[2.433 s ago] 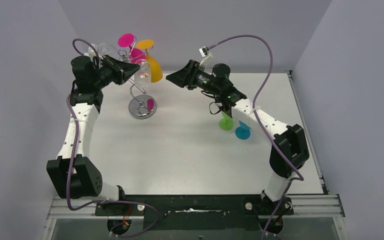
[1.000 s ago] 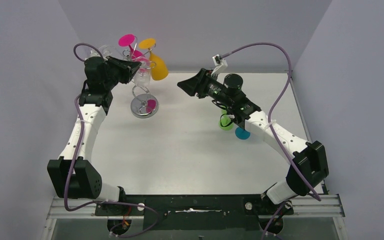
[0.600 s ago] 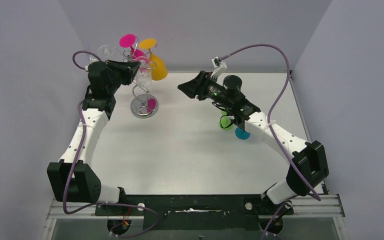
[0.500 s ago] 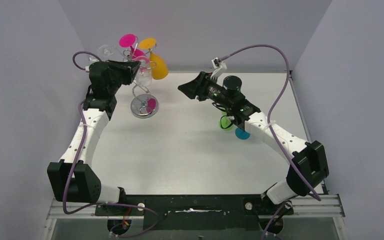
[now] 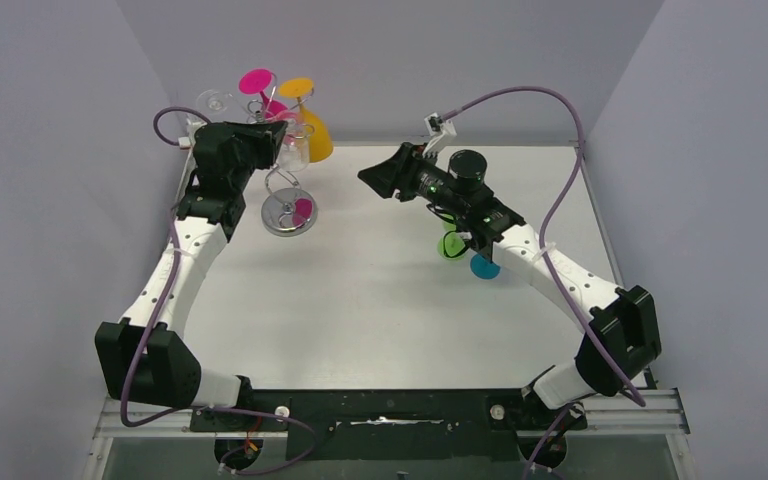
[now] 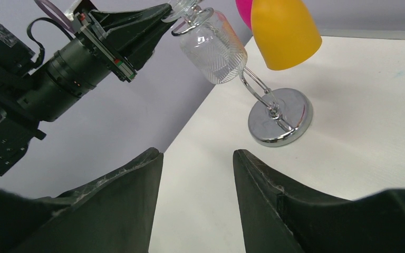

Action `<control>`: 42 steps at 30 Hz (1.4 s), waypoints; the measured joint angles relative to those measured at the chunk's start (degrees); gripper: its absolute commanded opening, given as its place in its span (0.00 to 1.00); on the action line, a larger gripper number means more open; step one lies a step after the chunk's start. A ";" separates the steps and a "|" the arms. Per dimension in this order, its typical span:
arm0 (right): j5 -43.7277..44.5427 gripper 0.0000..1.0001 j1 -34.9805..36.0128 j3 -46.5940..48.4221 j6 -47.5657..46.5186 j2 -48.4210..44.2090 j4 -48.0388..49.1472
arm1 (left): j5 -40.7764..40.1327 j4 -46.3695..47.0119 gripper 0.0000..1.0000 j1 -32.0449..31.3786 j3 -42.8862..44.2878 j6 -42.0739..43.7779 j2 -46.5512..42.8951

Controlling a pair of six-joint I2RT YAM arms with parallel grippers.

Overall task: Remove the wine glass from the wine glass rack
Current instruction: Pick up the wine glass from the wine rack.

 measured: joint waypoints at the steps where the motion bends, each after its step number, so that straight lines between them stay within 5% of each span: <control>1: -0.13 0.52 0.00 0.63 -0.68 0.35 -0.66 | -0.44 0.00 0.00 -0.07 0.00 -0.22 0.00; 24: 1.66 0.48 2.40 4.85 -16.13 4.11 -5.70 | -12.79 3.93 0.00 -7.48 0.68 -3.13 2.54; 31: 2.12 0.45 3.76 4.39 -30.67 4.11 -3.80 | -21.75 4.35 0.00 -11.39 -0.11 -3.21 2.21; 42: -1.05 0.44 4.70 3.80 -45.62 5.20 -2.40 | -26.18 17.90 0.00 -12.70 -8.55 -7.30 0.57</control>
